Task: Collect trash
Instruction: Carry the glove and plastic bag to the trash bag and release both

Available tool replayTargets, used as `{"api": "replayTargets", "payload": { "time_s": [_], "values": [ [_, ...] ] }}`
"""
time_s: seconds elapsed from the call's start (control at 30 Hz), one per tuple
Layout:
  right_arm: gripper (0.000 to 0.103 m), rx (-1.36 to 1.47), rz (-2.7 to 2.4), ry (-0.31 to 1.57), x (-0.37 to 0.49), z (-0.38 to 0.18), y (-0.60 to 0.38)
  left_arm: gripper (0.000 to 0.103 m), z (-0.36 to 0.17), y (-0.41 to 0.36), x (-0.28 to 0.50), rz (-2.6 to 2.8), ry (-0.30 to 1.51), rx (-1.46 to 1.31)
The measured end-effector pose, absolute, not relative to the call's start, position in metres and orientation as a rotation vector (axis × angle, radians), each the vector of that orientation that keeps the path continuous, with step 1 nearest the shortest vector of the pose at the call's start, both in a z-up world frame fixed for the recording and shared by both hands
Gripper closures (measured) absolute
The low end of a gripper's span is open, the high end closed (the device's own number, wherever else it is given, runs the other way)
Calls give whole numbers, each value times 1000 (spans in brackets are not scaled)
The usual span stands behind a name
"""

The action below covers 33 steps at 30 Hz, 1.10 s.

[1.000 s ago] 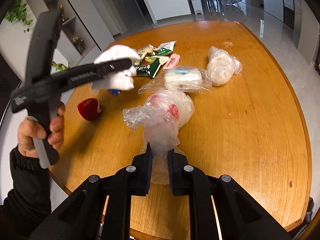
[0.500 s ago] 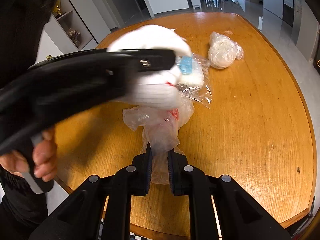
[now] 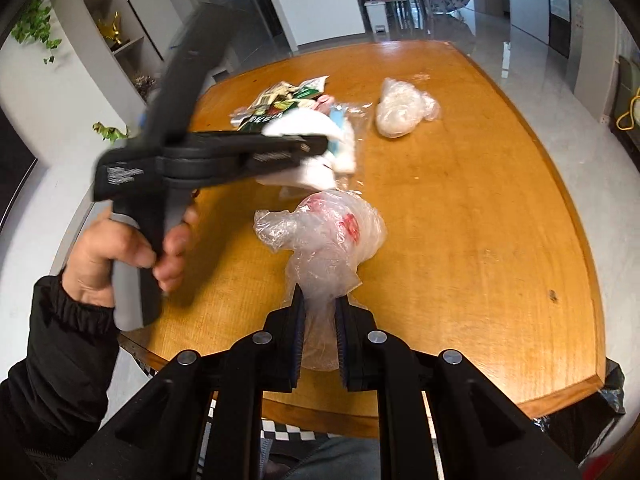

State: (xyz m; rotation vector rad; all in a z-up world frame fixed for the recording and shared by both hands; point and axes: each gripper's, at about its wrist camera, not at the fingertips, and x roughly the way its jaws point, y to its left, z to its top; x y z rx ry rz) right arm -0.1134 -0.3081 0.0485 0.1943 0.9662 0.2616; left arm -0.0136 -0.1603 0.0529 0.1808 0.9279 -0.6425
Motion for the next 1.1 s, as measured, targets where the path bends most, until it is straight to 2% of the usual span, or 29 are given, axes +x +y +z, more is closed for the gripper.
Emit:
{"api": "replayTargets", "payload": {
  "time_s": [0.2, 0.37, 0.77, 1.1],
  "values": [
    [88, 216, 203, 930, -136, 55, -332, 89, 96, -172, -39, -713, 848, 188],
    [88, 228, 138, 912, -163, 57, -354, 89, 107, -207, -63, -806, 825, 221],
    [88, 339, -132, 876, -250, 52, -443, 89, 103, -327, -138, -1082, 820, 307],
    [88, 498, -407, 897, -317, 19, -515, 89, 80, -423, -223, -1330, 848, 417]
  ]
}}
